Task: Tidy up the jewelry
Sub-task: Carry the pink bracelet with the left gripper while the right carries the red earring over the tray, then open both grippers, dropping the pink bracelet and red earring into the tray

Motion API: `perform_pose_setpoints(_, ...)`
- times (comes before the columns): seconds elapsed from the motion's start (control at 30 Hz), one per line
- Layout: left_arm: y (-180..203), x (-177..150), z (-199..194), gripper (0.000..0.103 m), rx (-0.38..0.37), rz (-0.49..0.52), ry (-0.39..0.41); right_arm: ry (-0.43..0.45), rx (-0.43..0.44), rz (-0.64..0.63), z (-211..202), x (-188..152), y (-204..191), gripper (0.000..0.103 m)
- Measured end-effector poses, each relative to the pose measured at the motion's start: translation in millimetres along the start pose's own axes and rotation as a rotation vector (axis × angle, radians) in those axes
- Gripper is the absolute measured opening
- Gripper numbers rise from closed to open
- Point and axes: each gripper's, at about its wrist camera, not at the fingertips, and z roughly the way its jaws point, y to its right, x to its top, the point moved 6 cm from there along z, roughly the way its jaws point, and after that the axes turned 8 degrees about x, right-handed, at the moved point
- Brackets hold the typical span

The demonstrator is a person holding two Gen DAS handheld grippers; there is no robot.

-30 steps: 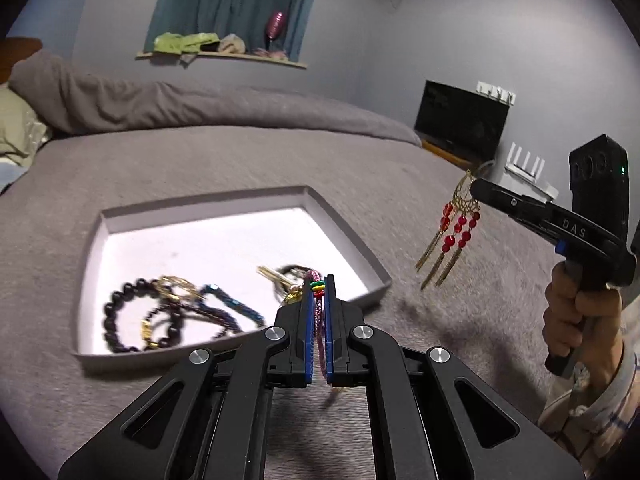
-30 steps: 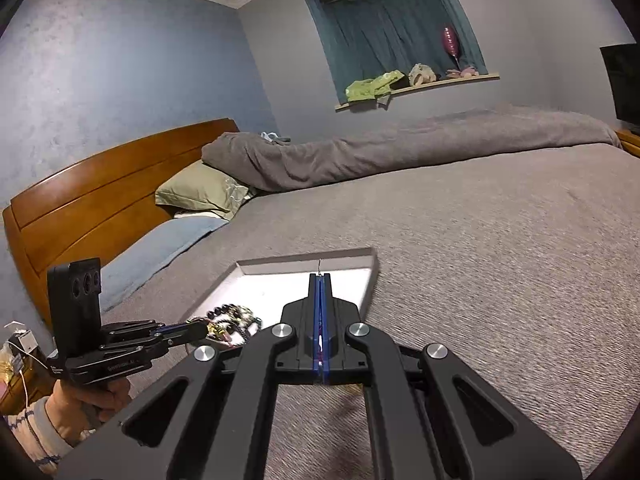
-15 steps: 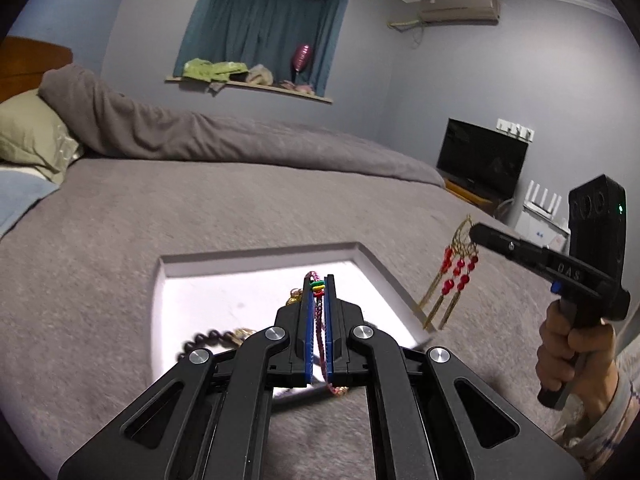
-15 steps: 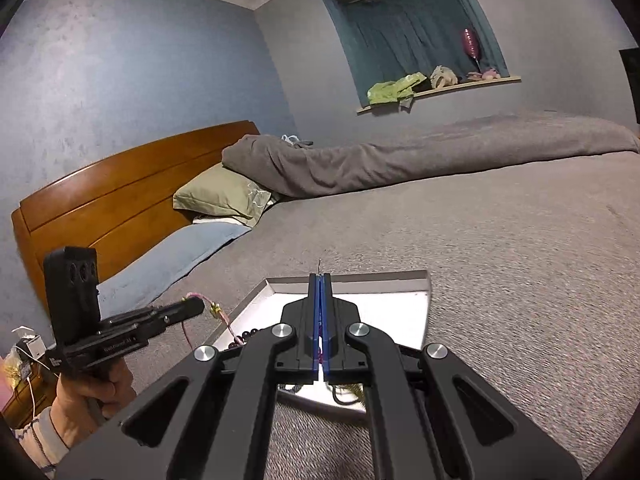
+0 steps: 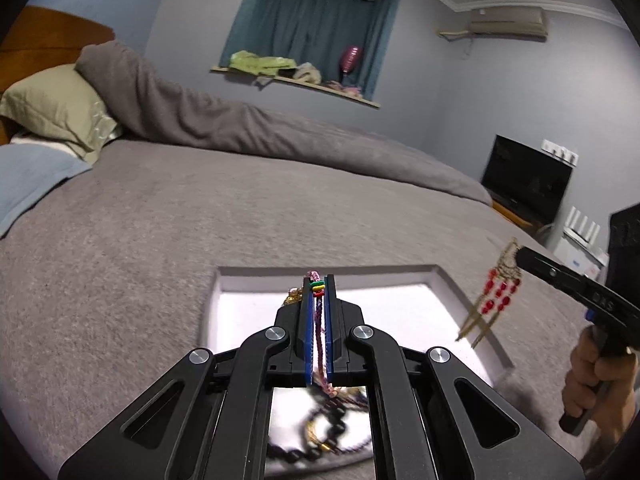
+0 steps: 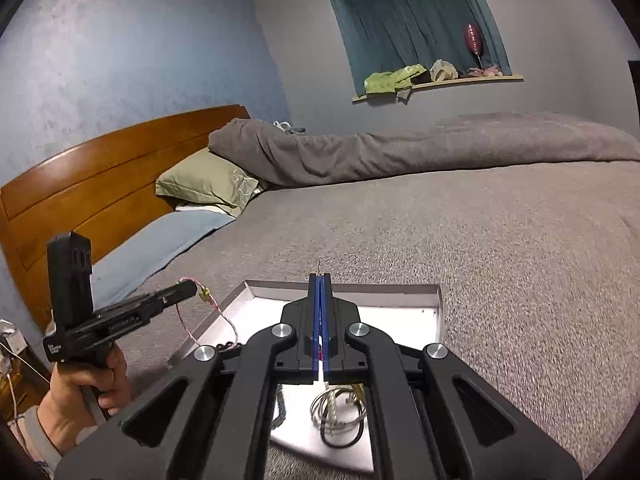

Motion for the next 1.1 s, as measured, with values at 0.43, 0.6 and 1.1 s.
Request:
perform_pose_setpoints(0.43, -4, -20, 56, 0.005, -0.008, 0.036, -0.161, -0.153, -0.118, -0.015, 59, -25, 33, 0.000)
perform_pose_setpoints(0.6, -1, -32, 67, 0.005, 0.009, 0.064, -0.223, -0.218, -0.137, -0.020, 70, -38, 36, 0.000)
perform_pose_setpoints(1.1, 14, -30, 44, 0.090, 0.014, 0.110, -0.157, -0.187, -0.146, -0.045, 51, -43, 31, 0.046)
